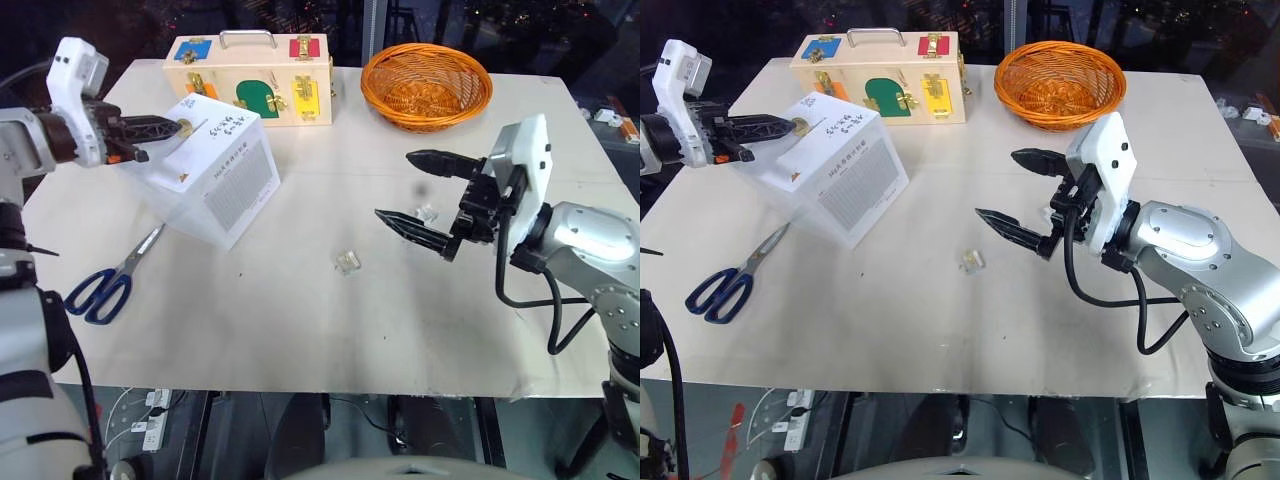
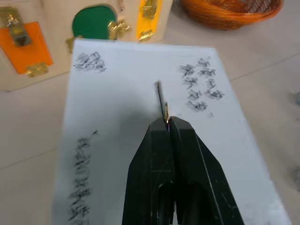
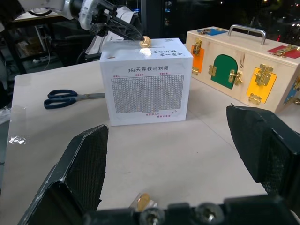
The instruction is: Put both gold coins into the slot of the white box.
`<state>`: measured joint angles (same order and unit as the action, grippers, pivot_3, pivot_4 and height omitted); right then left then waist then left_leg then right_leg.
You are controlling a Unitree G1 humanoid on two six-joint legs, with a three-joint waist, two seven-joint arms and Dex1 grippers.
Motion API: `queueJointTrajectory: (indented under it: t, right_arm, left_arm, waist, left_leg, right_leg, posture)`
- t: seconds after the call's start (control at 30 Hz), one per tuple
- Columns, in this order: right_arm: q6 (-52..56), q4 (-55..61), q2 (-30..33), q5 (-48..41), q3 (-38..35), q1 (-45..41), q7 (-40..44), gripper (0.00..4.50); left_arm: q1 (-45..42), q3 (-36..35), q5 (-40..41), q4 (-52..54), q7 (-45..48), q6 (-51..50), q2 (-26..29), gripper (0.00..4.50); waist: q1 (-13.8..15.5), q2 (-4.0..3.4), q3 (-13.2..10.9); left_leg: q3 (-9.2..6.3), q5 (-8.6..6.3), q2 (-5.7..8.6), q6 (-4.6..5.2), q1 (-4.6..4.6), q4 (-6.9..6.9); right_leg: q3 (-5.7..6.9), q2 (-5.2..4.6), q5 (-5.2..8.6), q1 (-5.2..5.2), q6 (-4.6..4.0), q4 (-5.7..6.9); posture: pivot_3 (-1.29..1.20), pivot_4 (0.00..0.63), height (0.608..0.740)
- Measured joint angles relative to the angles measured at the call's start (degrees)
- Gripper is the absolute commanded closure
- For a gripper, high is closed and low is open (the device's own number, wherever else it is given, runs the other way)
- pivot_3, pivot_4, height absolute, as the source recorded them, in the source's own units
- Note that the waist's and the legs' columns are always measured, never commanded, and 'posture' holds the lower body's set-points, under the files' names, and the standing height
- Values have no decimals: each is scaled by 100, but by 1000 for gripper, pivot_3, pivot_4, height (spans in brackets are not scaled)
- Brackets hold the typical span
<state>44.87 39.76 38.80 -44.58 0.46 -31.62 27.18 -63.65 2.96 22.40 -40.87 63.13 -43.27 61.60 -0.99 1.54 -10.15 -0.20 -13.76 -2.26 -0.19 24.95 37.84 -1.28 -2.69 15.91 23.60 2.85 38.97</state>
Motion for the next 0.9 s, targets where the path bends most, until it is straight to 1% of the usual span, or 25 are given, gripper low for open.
queueJointTrajectory:
  t: [0.2,0.3,0.37,0.4,0.43,0.5,0.57,0.67,0.7,0.77,0.8,0.83,0.9]
  right_arm:
    - [22,39,-1,-3,-45,103,-44,91]
    - [18,50,-1,1,-44,102,-13,0]
    - [6,65,-1,1,-44,102,8,0]
    - [-12,66,-16,-7,-45,102,49,0]
    - [-12,66,-19,-10,-45,102,56,0]
    - [-17,67,-51,-52,-45,103,119,0]
    - [-10,67,-69,-79,-36,103,146,0]
    - [165,7,-125,-39,190,112,101,0]
    - [270,-107,-217,108,433,130,18,0]
    - [437,-581,-494,507,1010,199,-184,0]
    - [488,-803,-623,660,1216,280,-266,249]
    - [499,-1097,-833,908,1550,327,-325,249]
    - [484,-1364,-1030,1176,1873,410,-362,715]
  left_arm:
    - [-121,-3,-368,-148,250,120,-46,4500]
    - [-56,-23,-455,21,260,25,-53,3654]
    - [9,-89,-471,113,193,-25,-62,2764]
    - [36,-277,-417,175,136,-74,-71,2248]
    - [35,-314,-415,190,133,-84,-70,1873]
    - [35,-631,-246,308,81,-261,-74,965]
    - [50,-945,68,694,175,-612,-64,965]
    - [359,-1416,786,1901,373,-1405,14,965]
    - [741,-1710,1088,2599,356,-1650,6,965]
    - [1558,-2289,1715,3906,232,-1893,-351,965]
    - [1878,-2389,1936,4356,177,-1984,-524,935]
    - [2597,-2632,2089,5110,103,-1940,-637,935]
    - [3446,-2757,2201,5813,147,-1764,-704,926]
  waist:
    - [-20,0,0]
    - [-25,0,0]
    - [-17,0,0]
    - [-13,0,0]
    - [-13,0,0]
    - [-7,1,0]
    - [-1,1,0]
    - [-4,1,1]
    - [-14,-2,3]
    - [-31,-4,5]
    - [-32,-3,3]
    - [-76,-3,3]
    - [-127,-4,3]
  left_leg:
    - [0,0,-2,0,-2,4]
    - [1,0,-2,0,-1,5]
    - [-2,0,-3,0,2,9]
    - [-3,0,-3,0,6,14]
    - [-4,0,-3,0,7,17]
    - [-7,0,-3,0,12,24]
    - [-10,0,-3,0,17,30]
    - [-9,0,-4,-1,15,33]
    - [-11,1,-6,-2,9,32]
    - [-12,2,-5,-3,-11,33]
    - [-12,1,-6,-3,-8,43]
    - [-10,2,-8,-3,-16,44]
    - [-8,1,-7,-2,-18,47]
  right_leg:
    - [-1,1,0,0,0,6]
    - [-2,1,0,0,0,6]
    - [0,0,0,0,0,6]
    - [1,0,0,0,0,5]
    - [2,0,0,0,0,5]
    - [5,0,-1,0,1,5]
    - [9,-1,-1,0,1,5]
    - [7,-5,-1,-3,2,7]
    - [4,-7,-1,-7,2,8]
    - [-6,-8,-1,-16,1,22]
    - [-6,-7,0,-13,0,41]
    - [-20,-5,0,-8,0,50]
    - [-30,-3,0,2,-1,68]
  posture:
    - [0,150,726]
    - [0,150,726]
    - [0,150,726]
    - [0,150,726]
    - [0,150,726]
    - [0,150,726]
    - [0,150,726]
    - [0,150,726]
    - [0,150,726]
    - [0,150,726]
    - [0,150,726]
    - [0,150,726]
    - [0,150,726]
